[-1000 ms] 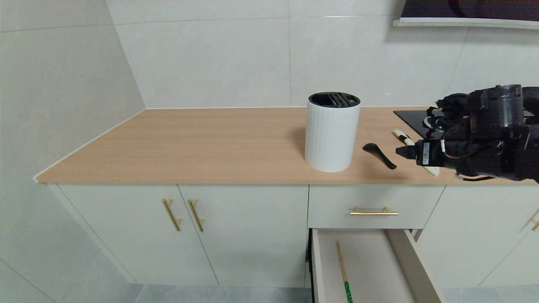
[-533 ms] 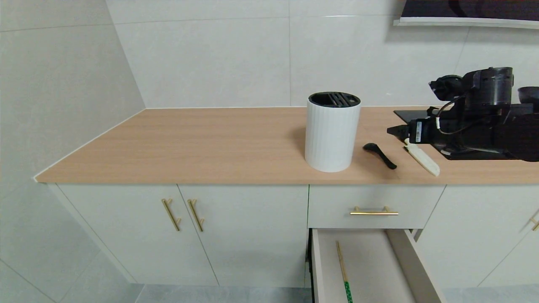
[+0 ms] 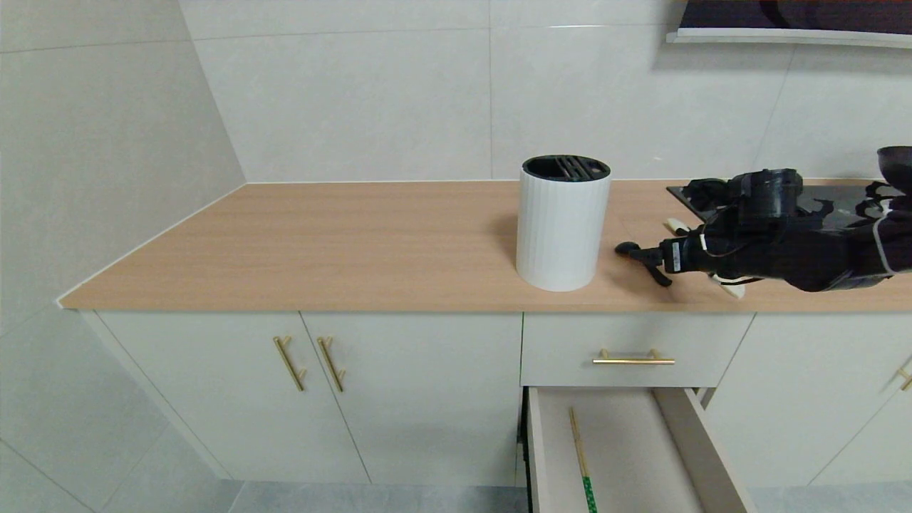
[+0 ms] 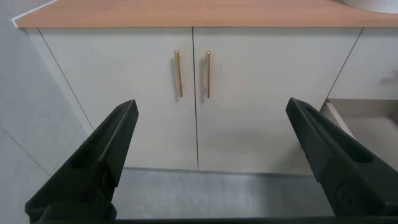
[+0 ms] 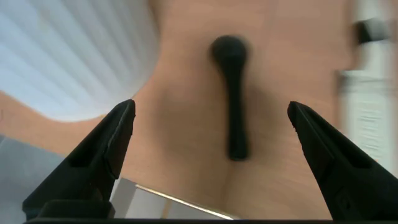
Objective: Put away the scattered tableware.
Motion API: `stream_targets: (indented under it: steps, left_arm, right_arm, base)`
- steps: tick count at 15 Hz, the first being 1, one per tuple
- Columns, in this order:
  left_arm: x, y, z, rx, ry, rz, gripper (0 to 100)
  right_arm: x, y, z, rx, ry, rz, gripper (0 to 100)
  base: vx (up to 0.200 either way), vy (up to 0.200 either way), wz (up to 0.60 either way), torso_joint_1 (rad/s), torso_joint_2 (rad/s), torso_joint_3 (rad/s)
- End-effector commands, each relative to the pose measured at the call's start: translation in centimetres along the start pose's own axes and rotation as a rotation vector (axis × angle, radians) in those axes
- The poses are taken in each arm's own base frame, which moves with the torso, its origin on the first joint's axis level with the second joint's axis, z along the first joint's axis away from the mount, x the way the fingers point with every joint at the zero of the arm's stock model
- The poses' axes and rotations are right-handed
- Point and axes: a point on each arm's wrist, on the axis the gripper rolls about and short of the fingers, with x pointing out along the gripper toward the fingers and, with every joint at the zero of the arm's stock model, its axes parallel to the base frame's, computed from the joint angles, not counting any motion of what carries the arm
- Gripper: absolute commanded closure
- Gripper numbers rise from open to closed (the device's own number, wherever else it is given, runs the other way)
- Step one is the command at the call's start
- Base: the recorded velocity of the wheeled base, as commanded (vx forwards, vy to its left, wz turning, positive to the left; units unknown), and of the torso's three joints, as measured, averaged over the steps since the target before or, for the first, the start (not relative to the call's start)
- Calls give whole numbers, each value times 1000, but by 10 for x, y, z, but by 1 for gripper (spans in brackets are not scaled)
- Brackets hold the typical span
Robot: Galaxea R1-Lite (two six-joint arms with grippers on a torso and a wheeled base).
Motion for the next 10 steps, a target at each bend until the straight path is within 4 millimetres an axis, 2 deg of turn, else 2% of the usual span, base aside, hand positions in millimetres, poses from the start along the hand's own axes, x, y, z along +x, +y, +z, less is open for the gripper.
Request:
stream_targets:
  steps: [1, 10]
  left_arm:
    - [0, 0, 0, 0, 0, 2, 0]
    - [0, 0, 0, 0, 0, 1, 0]
  right_arm:
    - [15, -8, -15, 14, 38, 18, 0]
    - [36, -15, -32, 11, 50, 9, 0]
  base:
    - [0, 0, 0, 0, 0, 0]
    - [0, 0, 0, 0, 0, 0]
